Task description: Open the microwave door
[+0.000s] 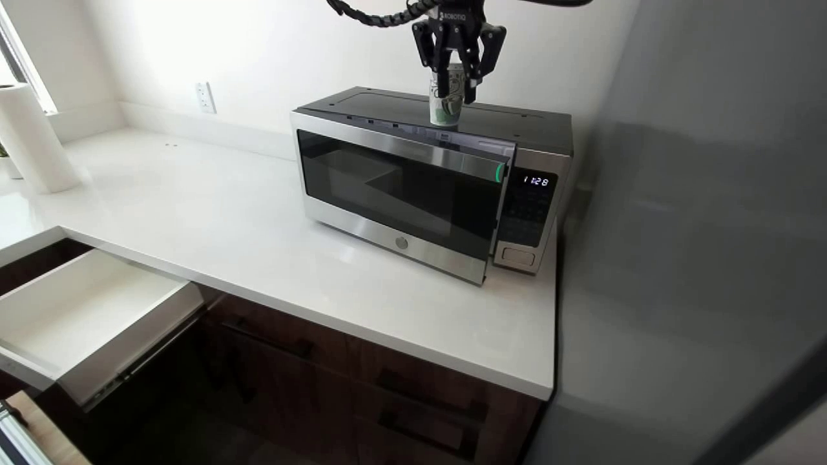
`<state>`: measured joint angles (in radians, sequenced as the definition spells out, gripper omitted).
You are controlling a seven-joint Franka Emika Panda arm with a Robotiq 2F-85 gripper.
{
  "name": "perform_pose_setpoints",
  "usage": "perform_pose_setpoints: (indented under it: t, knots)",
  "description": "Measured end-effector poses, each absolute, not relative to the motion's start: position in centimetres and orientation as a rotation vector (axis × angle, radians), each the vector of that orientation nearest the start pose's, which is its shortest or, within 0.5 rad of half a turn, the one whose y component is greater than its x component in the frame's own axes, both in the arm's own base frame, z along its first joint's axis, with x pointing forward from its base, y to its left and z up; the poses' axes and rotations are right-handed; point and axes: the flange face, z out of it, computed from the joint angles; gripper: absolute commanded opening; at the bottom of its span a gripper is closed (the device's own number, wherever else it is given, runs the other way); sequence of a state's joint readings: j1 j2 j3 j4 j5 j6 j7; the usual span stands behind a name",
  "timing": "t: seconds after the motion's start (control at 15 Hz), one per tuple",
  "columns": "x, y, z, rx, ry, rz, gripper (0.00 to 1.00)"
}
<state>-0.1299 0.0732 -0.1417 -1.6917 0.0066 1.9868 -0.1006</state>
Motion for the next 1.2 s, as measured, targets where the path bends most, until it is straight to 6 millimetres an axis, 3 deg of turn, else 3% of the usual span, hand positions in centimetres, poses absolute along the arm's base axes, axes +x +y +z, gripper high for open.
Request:
perform_pose_setpoints:
  t: [0.2,0.73,1.2]
  knots:
    - [60.5,-17.3,55.0,-3.134,0.226,-0.379,0.00]
    - [63.2,-20.7,51.1,-3.130,0.141,-0.502,0.00]
    - [64.5,-20.5,48.0,-3.140,0.072,-0.479,0.00]
